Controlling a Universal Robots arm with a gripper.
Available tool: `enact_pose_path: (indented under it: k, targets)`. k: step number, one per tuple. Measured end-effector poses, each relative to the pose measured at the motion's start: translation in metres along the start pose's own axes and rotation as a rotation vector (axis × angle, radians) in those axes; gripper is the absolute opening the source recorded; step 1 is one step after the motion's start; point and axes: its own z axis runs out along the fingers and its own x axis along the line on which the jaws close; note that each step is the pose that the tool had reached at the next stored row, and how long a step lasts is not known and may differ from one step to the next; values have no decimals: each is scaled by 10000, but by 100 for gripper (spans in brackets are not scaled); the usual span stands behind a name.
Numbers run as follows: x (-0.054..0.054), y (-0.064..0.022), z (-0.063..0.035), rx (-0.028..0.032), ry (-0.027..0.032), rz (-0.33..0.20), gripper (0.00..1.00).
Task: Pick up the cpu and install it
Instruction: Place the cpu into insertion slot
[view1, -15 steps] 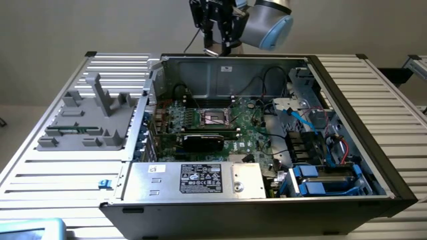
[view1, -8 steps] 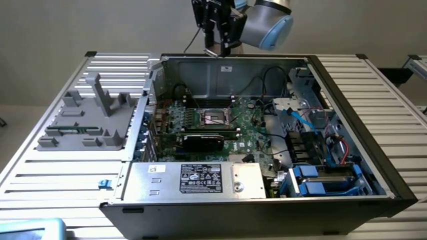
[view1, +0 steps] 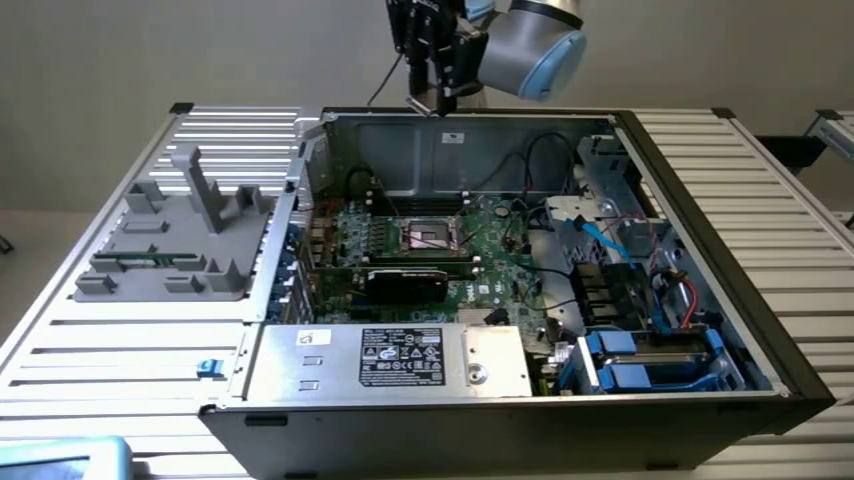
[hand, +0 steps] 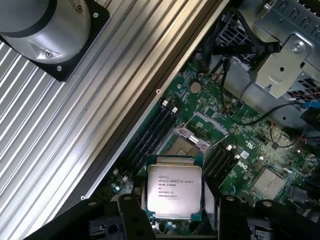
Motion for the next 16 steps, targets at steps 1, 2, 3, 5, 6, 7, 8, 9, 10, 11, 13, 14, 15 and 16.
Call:
enact_pose_path:
  k: [1,2,3,5,6,7,8,9,10,11,13,14,15,16]
  targets:
    - [0,-1,-1,14,5,121,55]
    - [0,-1,-1,16,3,251,55]
    - [0,0,-1,16,-1,392,55]
    - [0,0,1,14,-9,717,55]
    - [0,0,1,13,-14,888,55]
    - [0,0,1,12,-18,1053,55]
    - [0,0,1,13,-23,1220,55]
    - [0,0,2,12,-27,1388,55]
    - [0,0,2,11,-32,1557,55]
    - [0,0,3,11,-36,1726,55]
    - [0,0,4,9,-46,2085,55]
    - [0,0,5,8,-51,2257,55]
    - [0,0,6,8,-55,2431,55]
    - [0,0,7,7,-60,2602,55]
